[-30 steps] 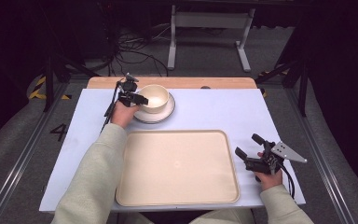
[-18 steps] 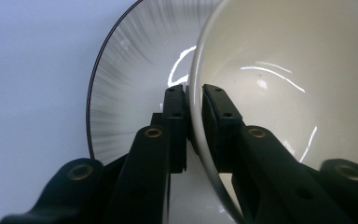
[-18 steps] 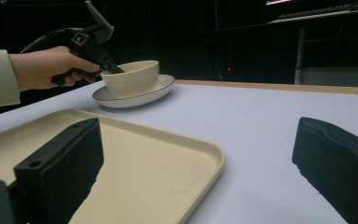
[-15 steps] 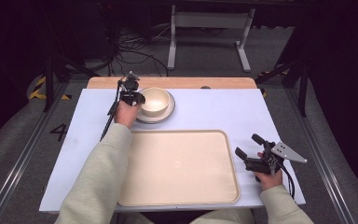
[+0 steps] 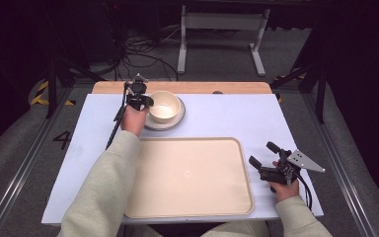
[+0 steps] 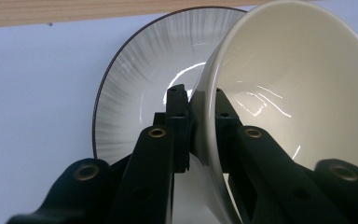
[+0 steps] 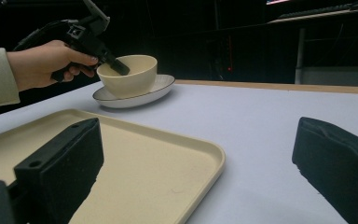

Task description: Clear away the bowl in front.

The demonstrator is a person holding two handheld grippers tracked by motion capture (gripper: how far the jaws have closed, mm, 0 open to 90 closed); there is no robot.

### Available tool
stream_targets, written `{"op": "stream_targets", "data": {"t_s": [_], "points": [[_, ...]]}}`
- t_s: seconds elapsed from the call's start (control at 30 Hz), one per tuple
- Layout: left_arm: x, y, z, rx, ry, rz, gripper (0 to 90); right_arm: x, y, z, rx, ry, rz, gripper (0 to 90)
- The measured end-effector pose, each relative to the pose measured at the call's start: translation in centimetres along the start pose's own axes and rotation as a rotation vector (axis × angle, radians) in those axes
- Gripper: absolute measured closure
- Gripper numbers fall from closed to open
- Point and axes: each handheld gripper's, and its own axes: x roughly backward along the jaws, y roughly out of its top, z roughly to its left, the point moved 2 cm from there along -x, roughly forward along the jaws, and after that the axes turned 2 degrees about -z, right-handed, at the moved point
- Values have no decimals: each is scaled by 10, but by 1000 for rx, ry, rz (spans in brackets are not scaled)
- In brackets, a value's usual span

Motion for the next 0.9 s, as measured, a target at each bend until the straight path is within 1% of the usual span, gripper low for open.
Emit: {"op": "stream_targets", "data": {"t_s": [0.07, 0.13, 0.23, 0.27, 0.47, 0.67, 0.7, 0.77, 0.9], "points": [[5, 1, 1, 6, -9, -9, 826, 0, 0, 0, 0, 0, 1, 23], [11, 3, 1, -1, -13, -22, 825, 0, 0, 0, 1, -1, 1, 23], [18, 4, -1, -21, 6, -43, 824, 0, 0, 0, 4, 0, 2, 23], [21, 4, -1, -20, 3, -42, 824, 0, 0, 0, 5, -1, 3, 23], [35, 6, -3, -26, -44, -62, 824, 0, 0, 0, 8, -4, 7, 24], [46, 7, -3, -42, -66, -70, 823, 0, 0, 0, 5, -4, 6, 23], [46, 7, -3, -42, -66, -70, 823, 0, 0, 0, 4, -4, 7, 23], [52, 7, -2, -44, -82, -67, 824, 0, 0, 0, 3, -5, 7, 24], [59, 7, -1, -52, -98, -67, 824, 0, 0, 0, 1, -5, 6, 24]]}}
